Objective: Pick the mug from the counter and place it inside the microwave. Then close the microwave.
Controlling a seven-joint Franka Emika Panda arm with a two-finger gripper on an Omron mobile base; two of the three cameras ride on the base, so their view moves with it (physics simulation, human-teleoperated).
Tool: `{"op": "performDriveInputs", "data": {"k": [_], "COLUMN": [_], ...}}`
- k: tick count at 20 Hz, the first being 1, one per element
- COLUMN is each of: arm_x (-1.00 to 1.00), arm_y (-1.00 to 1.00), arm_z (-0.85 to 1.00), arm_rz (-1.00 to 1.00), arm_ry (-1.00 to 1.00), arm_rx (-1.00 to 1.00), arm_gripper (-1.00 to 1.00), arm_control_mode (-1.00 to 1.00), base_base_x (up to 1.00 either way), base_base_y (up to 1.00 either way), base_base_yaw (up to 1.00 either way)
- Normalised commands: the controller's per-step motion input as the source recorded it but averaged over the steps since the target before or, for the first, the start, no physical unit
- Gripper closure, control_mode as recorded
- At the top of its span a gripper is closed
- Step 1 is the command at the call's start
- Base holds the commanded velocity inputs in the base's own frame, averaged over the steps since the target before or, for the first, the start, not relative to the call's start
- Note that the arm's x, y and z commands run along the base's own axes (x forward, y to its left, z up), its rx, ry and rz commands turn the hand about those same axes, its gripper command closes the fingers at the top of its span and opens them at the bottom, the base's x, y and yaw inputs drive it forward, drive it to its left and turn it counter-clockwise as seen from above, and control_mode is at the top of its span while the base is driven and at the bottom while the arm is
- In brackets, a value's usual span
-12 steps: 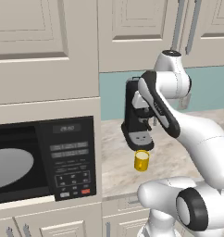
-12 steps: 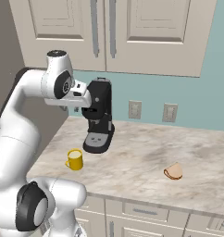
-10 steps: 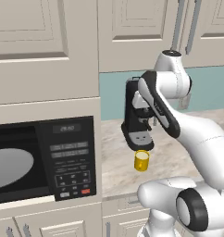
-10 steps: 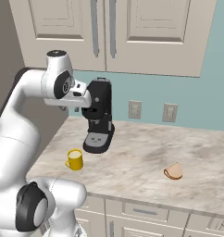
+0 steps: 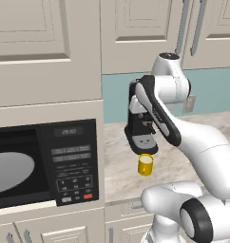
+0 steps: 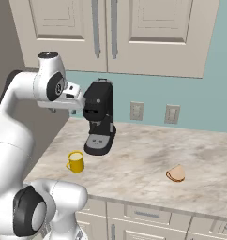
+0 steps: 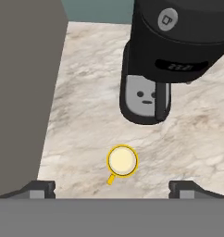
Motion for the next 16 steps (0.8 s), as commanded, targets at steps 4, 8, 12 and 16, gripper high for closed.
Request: {"op": "performDriveInputs", "data": {"k": [4,8,12,16], "arm_x": [0.0,-0.22,-0.42,-0.62], "arm_y": [0.08,-0.08,-0.19,-0.06], "arm_z": [-0.2,-0.29,-0.3,-0.24], "arm_rz": [-0.09,-0.25,-0.28,-0.22], "arm_ry": [0.09,0.01,0.0,0.0], "arm_rx": [0.0,0.0,0.01,0.03], "arm_gripper": [-1.0,-1.0,-1.0,-1.0], "arm_control_mode": [-1.0,-1.0,-1.0,-1.0], "base_base_x": [0.0,0.0,0.0,0.0], "base_base_y": [0.0,0.0,0.0,0.0], "base_base_yaw": [0.0,0.0,0.0,0.0]}}
